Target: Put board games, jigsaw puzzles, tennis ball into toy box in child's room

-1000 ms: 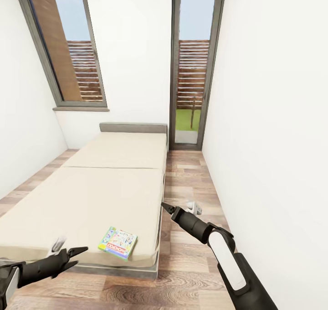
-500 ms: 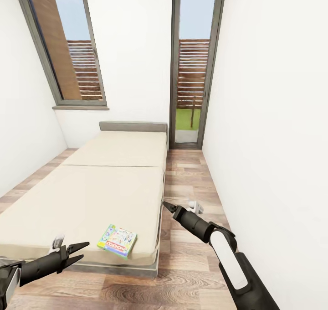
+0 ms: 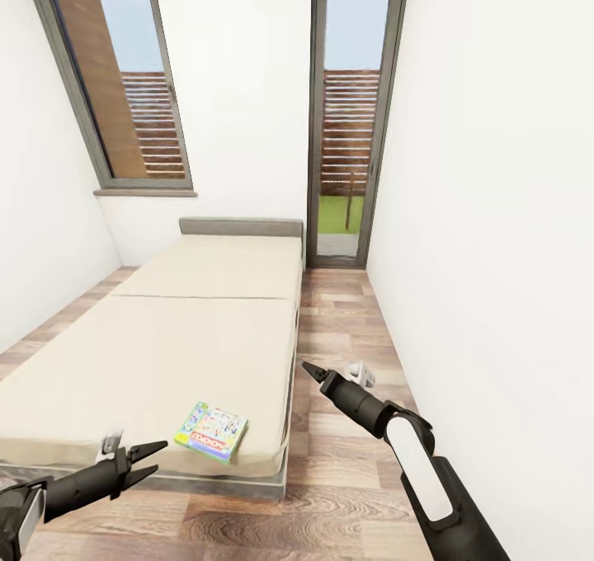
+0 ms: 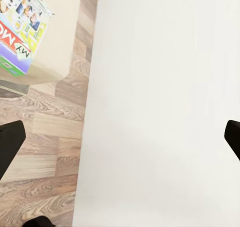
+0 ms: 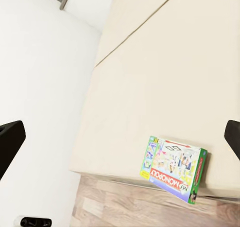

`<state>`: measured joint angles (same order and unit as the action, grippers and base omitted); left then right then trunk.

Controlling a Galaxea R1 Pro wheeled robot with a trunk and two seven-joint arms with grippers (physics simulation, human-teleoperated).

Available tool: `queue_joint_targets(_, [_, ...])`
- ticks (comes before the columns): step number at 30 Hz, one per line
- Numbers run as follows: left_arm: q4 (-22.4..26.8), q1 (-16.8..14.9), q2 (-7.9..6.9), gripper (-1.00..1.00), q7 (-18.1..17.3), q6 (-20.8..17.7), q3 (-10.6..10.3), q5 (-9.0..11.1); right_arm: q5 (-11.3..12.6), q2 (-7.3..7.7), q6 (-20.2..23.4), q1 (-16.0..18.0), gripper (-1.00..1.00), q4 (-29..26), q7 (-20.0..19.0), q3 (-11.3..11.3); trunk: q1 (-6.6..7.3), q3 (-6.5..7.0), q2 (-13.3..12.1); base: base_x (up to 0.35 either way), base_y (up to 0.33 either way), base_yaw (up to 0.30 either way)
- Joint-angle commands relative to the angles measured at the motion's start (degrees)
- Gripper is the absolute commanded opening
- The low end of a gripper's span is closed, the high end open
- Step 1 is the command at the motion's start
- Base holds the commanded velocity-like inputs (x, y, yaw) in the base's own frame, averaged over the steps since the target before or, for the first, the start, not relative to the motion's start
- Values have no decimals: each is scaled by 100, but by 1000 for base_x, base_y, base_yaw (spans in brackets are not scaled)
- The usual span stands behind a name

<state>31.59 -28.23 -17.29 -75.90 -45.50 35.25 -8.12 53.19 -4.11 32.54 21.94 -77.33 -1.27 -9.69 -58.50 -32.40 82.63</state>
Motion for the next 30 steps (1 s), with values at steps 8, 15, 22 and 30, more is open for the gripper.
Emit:
queue_joint_targets(8, [-11,-7,-10,100,-50,-51,446,-73,-2,5,29,-2,100,-1,-13,11,-176,-150,326,0,0,0])
queue_joint_targets(15, [-12,-7,-7,100,-48,-38,521,-75,-2,6,32,-12,100,-7,-13,11,-330,-275,606,0,0,0])
queue_joint_targets(22, [-13,-7,-4,100,-47,-32,533,-76,-2,7,33,-14,100,-18,-13,14,-484,-401,887,0,0,0])
queue_joint_targets(30, [-13,-7,31,100,-47,-48,528,-73,-2,12,44,-8,100,-38,-27,19,-659,-545,1208,0,0,0])
